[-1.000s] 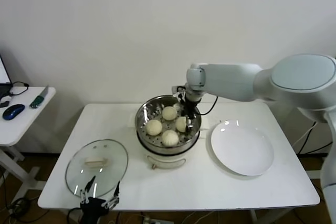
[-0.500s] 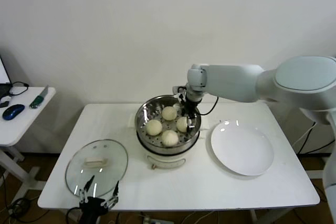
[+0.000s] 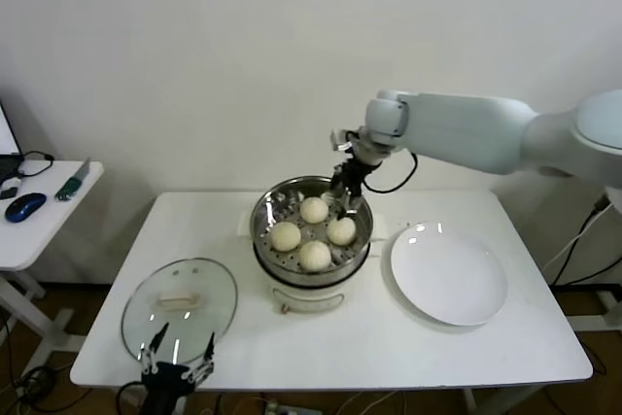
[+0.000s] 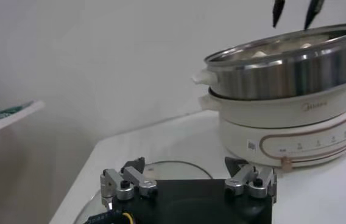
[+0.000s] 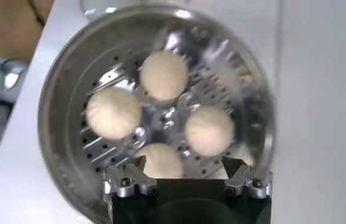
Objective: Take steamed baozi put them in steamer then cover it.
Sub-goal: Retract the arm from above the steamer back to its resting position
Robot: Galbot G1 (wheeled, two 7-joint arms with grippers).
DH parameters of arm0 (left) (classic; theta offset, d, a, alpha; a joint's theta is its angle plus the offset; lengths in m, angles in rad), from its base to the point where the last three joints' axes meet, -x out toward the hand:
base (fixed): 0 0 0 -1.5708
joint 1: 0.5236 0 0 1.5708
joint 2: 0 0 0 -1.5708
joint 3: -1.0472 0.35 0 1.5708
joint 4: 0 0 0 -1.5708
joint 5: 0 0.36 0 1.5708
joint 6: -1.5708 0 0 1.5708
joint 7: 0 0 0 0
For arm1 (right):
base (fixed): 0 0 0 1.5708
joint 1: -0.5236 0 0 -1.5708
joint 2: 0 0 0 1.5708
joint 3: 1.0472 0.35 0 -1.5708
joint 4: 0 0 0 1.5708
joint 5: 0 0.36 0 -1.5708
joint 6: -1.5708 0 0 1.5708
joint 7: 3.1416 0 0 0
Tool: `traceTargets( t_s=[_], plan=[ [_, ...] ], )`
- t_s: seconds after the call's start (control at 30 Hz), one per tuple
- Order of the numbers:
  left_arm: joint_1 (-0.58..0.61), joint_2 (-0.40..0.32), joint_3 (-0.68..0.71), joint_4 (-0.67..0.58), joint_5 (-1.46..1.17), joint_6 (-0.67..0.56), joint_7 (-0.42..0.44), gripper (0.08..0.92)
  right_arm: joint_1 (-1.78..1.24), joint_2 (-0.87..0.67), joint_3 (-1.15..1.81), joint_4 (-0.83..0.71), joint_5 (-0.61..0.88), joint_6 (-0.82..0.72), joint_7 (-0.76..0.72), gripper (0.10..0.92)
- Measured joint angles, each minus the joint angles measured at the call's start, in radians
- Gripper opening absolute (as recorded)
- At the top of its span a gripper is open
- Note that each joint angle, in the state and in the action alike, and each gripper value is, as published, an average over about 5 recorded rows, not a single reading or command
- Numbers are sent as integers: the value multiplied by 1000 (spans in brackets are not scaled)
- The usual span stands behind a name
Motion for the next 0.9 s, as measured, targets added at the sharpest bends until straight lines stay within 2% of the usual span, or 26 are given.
traceTargets(
  t_s=[0.43, 0.67, 0.9],
  plan=[
    [-37, -12, -4, -23, 43, -11, -15, 823, -226, -332, 327, 208, -13, 146, 331, 823],
    [-62, -18, -13, -41, 91, 16, -36, 823, -541, -481, 677, 324, -52, 180, 458, 823],
    [-91, -1, -21, -65, 224, 65, -48, 823, -942, -536, 1121, 428, -99, 189, 540, 823]
  ],
)
